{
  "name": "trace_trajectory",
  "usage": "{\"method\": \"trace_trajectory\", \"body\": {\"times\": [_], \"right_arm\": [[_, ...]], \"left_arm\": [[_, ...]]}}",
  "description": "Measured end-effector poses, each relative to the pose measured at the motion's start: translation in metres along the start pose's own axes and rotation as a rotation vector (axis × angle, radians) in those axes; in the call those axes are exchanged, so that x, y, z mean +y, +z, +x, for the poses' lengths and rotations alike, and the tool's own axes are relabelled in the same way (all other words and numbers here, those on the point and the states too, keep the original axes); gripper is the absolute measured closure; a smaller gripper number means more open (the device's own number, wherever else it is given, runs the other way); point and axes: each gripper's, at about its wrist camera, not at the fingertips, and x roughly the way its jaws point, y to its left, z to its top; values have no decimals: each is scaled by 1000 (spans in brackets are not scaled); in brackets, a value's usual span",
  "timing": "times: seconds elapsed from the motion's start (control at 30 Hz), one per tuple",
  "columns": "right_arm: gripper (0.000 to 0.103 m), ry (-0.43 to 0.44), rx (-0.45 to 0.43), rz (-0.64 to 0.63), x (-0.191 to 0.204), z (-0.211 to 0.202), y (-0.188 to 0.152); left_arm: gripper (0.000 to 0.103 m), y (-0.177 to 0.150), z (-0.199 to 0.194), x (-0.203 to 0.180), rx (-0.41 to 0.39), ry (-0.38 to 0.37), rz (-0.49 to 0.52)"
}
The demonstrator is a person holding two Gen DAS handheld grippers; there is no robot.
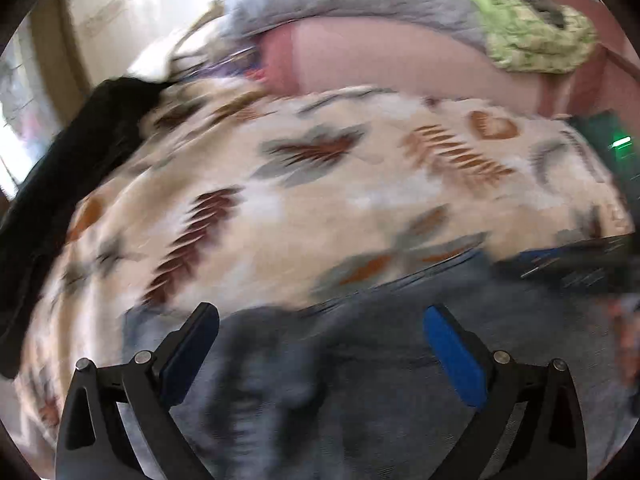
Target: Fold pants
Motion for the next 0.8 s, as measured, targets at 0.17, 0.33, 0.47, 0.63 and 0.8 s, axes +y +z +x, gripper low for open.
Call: {"method": "trace_trajectory", "body": {"times": [0.17,0.33,0.47,0.63,0.8], "right_arm": [[60,32,-124,19,6,-45,-20],[54,-37,-40,80,-18,-27,-30],[52,-36,-194,59,-8,-96,-52],[34,-114,-120,116,-36,-77,-87],[42,-131,-188,227,-63,-94,-89]], "left_arm": [[0,-14,21,-5,-3,58,122],[0,-13,23,-7,-19,62,130],[0,-20,-2,3,-49,43,103],[0,-31,-30,-4,-103,-5,106],[0,-46,8,3,20,22,114]]}}
